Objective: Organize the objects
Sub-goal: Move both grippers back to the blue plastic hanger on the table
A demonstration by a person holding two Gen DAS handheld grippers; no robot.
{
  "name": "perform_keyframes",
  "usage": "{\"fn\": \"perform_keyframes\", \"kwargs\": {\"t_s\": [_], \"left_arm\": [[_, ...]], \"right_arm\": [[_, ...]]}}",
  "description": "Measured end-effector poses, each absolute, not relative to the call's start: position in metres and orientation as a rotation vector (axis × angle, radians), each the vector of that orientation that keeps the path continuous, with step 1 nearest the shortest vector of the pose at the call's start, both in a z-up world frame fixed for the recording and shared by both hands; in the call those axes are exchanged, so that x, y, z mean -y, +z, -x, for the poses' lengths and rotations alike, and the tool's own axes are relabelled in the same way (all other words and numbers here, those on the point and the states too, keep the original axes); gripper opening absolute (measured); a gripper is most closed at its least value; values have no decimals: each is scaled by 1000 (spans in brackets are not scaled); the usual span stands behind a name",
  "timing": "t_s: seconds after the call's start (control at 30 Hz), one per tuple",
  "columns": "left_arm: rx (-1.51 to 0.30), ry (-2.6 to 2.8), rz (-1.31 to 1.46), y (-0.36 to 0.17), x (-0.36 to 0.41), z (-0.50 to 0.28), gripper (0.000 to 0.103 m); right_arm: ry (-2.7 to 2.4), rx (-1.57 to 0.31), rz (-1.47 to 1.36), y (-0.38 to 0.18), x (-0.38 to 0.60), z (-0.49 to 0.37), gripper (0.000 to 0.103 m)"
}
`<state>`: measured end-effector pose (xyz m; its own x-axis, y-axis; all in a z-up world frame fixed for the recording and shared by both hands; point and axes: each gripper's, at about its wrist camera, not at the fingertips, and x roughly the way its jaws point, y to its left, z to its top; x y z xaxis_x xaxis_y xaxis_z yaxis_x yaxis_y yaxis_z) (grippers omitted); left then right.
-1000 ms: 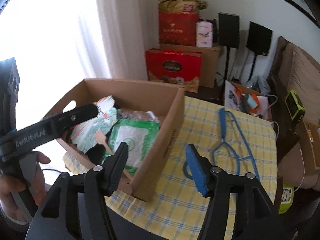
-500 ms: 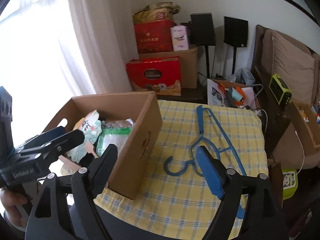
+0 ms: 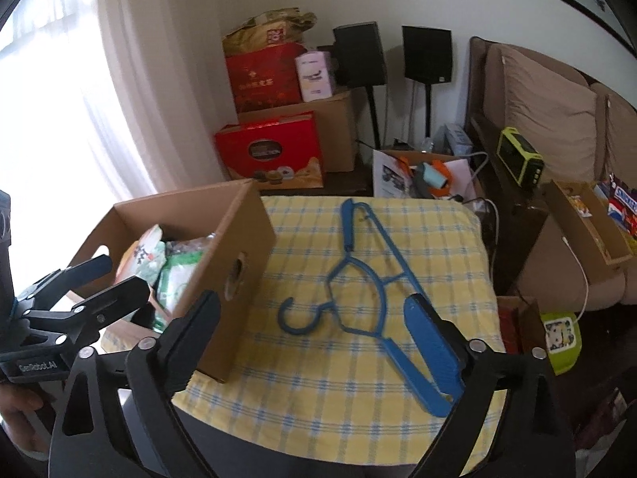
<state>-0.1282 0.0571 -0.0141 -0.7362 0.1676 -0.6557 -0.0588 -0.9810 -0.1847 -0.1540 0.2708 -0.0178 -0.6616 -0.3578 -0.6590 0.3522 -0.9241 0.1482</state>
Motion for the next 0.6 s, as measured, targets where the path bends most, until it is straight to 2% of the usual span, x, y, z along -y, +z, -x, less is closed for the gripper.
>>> {"fn": "perform_keyframes", "kwargs": {"t_s": [0.6], "left_arm": [[162, 2664, 1130, -36, -125, 141, 103]], "right_arm": [[-2713, 14, -1198, -71, -362, 156, 102]]}}
